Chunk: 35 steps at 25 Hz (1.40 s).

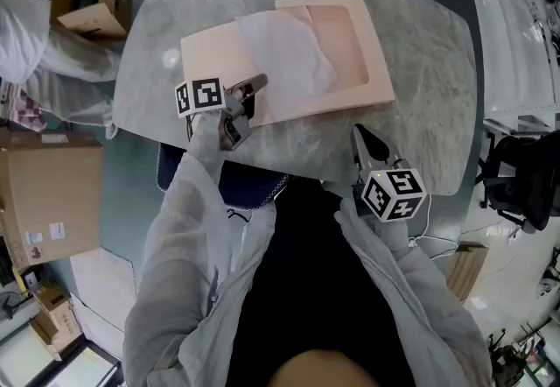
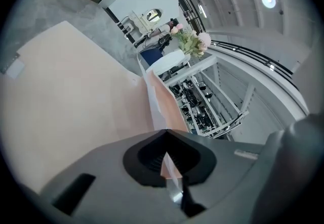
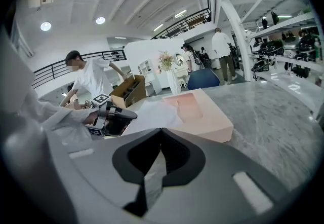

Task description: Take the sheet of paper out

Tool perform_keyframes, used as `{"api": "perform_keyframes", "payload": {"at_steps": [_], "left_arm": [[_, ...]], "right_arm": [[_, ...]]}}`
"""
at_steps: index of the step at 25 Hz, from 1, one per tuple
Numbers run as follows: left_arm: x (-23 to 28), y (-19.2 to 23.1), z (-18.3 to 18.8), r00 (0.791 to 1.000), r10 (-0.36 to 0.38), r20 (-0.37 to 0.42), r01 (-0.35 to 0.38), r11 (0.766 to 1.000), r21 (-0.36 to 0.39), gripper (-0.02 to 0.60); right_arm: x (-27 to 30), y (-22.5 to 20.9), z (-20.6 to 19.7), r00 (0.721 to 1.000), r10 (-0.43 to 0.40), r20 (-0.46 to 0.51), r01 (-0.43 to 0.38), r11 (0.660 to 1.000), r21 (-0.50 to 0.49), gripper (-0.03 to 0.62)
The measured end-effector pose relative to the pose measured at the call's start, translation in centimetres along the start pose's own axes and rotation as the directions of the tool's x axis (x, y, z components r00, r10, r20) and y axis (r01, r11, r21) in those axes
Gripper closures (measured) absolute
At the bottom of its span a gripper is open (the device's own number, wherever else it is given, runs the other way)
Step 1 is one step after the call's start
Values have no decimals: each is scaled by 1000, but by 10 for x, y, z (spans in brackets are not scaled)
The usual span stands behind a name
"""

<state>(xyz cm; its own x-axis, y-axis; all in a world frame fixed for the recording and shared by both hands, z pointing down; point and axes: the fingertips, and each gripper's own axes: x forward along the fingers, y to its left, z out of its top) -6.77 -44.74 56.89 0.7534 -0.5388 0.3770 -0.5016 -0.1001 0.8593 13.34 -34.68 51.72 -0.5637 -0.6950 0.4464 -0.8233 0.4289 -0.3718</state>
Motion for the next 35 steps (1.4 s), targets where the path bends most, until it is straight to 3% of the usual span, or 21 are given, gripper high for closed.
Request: {"api": "perform_keyframes", "payload": {"at_steps": [13,35], "left_arm": [[-40,-17,1,1000,-7,20,6,999,39,581],[-108,-42,-23,995,-17,102,5,994,109,581]], "right_arm": [[-25,34,2,999,-29,24,28,1000,4,583],[-52,75,-12,999,-9,52,9,1000,-8,583]]}}
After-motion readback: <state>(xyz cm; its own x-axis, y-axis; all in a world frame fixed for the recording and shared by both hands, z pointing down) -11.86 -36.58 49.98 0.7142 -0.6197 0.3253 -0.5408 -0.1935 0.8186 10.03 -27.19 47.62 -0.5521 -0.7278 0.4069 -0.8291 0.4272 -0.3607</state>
